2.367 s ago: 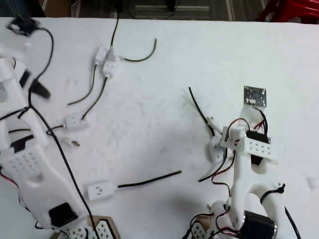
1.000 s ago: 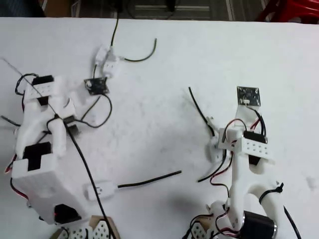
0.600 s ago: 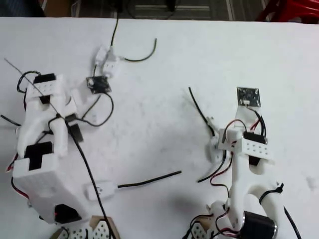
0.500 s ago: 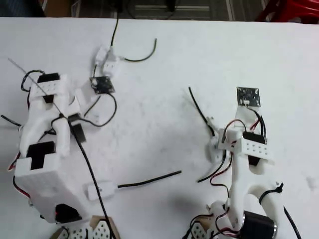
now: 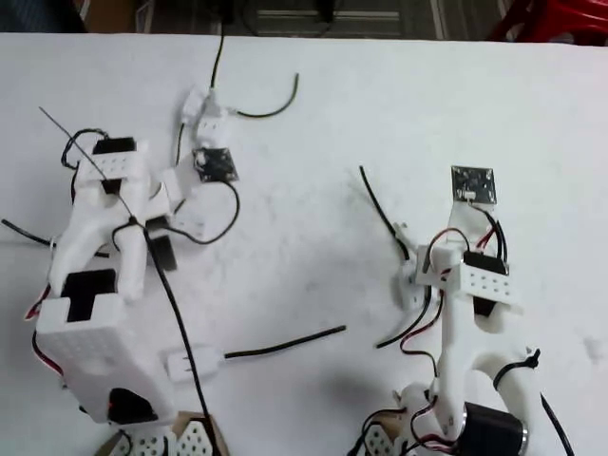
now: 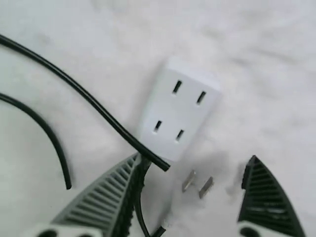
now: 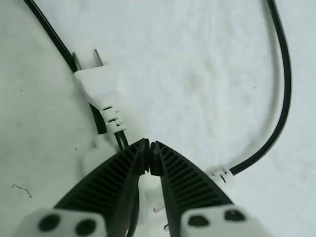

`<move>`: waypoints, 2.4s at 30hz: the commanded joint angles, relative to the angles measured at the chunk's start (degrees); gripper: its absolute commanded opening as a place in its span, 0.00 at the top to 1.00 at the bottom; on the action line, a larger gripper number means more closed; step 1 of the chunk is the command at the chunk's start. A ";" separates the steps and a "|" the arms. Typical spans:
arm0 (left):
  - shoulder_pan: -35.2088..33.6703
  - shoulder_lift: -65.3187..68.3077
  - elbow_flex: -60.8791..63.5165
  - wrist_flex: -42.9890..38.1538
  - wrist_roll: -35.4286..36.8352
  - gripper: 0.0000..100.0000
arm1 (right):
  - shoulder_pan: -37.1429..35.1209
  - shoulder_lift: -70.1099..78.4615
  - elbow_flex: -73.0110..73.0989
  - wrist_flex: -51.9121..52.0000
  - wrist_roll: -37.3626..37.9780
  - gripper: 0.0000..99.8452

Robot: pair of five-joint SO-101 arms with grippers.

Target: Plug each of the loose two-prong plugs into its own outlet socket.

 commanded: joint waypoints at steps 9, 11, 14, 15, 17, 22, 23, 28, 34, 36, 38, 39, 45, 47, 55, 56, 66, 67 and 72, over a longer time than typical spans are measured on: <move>9.27 -15.08 0.09 6.51 -0.88 0.68 | -0.66 -1.63 -0.35 -0.92 0.44 0.98; 11.38 -15.08 2.37 3.96 -0.70 0.68 | -0.66 -1.63 -0.35 -0.92 0.53 0.98; 12.35 -15.08 6.68 -2.29 -0.62 0.68 | -0.66 -1.63 -0.35 -0.92 0.53 0.98; 12.35 -15.08 8.09 -4.66 -0.62 0.68 | -0.66 -1.63 -0.35 -0.92 0.53 0.98; 12.00 -15.08 10.29 -8.44 -0.53 0.68 | -0.66 -1.63 -0.35 -0.92 0.53 0.98; 10.51 -14.81 13.01 -10.81 -0.88 0.69 | -0.66 -1.63 -0.35 -0.92 0.53 0.98; 10.07 -14.37 12.84 -10.81 -0.88 0.69 | -0.66 -1.63 -0.35 -0.92 0.53 0.98; 7.25 -6.64 9.14 -12.84 -0.70 0.69 | -0.66 -1.63 -0.35 -0.92 0.53 0.98; 5.23 1.89 -3.08 -1.93 -0.53 0.69 | -0.66 -1.63 -0.35 -0.92 0.53 0.98; 5.23 3.03 -6.24 1.41 -0.53 0.72 | -0.66 -1.63 -0.35 -0.92 0.53 0.98; 5.58 3.74 -8.18 3.25 -0.53 0.78 | -0.66 -1.63 -0.35 -0.92 0.53 0.98; 5.67 4.00 -8.35 3.60 -0.53 0.82 | -0.66 -1.63 -0.35 -0.92 0.53 0.98; 5.76 5.58 -8.26 6.15 -0.53 0.97 | -0.66 -1.63 -0.35 -0.92 0.53 0.98; 6.81 5.76 -8.26 9.49 -0.53 0.96 | -0.66 -1.63 -0.35 -0.92 0.53 0.98; 17.36 5.76 -8.35 13.10 20.92 0.98 | -0.57 -1.63 -0.35 -0.92 0.53 0.98; 18.86 5.76 -8.35 11.78 26.02 0.98 | -0.48 -1.63 -0.35 -0.92 0.53 0.98; 21.05 5.93 -8.18 -1.49 68.66 0.97 | -0.31 -1.63 -0.35 -0.92 0.53 0.98; 20.97 5.93 -8.09 -1.58 69.27 0.97 | -0.31 -1.63 -0.35 -0.92 0.53 0.98; 21.93 5.58 -5.27 -1.76 67.52 0.91 | -0.31 -1.71 -0.35 -0.92 0.53 0.98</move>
